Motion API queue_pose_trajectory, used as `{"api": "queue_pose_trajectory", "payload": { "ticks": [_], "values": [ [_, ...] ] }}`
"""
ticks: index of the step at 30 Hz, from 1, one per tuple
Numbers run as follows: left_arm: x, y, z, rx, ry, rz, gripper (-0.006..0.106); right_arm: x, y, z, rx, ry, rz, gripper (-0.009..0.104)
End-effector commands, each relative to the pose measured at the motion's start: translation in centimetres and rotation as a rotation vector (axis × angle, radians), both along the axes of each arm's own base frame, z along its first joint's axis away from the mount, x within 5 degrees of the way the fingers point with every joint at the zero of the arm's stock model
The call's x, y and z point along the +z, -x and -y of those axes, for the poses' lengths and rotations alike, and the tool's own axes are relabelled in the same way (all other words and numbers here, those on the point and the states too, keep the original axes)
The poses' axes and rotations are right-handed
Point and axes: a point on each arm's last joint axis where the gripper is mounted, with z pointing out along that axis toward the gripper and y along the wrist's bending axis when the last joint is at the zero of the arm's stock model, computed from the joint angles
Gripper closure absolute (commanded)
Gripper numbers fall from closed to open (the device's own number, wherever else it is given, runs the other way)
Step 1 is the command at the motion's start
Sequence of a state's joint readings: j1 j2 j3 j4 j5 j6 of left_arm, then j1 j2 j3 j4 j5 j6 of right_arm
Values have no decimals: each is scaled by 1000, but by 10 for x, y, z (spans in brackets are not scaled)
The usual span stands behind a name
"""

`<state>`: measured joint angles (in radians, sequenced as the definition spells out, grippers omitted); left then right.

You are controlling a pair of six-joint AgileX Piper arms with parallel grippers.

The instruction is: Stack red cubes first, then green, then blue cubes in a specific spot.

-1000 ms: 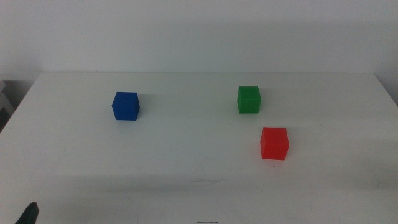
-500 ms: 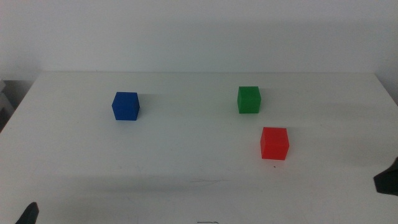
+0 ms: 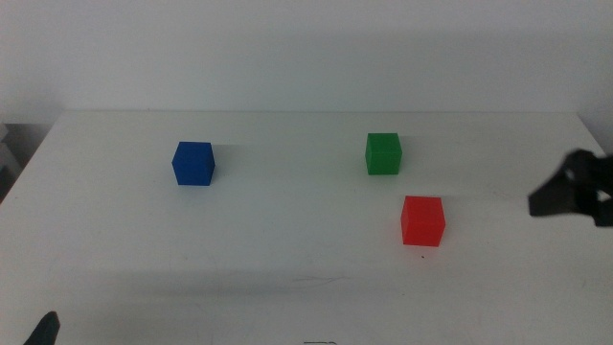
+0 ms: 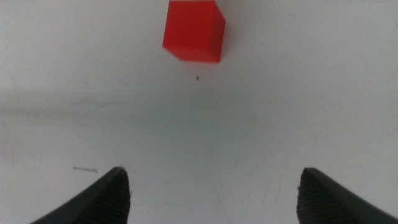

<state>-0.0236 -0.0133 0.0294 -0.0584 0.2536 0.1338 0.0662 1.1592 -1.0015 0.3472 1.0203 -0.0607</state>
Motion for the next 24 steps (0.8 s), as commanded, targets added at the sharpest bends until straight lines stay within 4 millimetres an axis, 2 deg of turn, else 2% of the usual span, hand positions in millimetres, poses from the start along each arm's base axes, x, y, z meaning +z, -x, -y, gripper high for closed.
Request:
{"api": "queue_pose_trajectory", "payload": {
  "ticks": [1,5,9,14,17,24],
  "values": [
    [9,0,0,2,12,101,10,14,-19,-8,-25,4,35,8],
    [9,0,0,2,12,101,10,4,-53,-37,-28,91,-60,8],
    [9,0,0,2,12,101,10,-3,-89,-65,-80,166,-69,8],
    [9,0,0,2,12,101,10,-24,-131,-97,-99,173,-103,8],
    [9,0,0,2,12,101,10,-44,-151,-107,-107,173,-146,9],
    [9,0,0,2,12,101,10,-86,-176,-119,-111,175,-213,15]
  ]
}}
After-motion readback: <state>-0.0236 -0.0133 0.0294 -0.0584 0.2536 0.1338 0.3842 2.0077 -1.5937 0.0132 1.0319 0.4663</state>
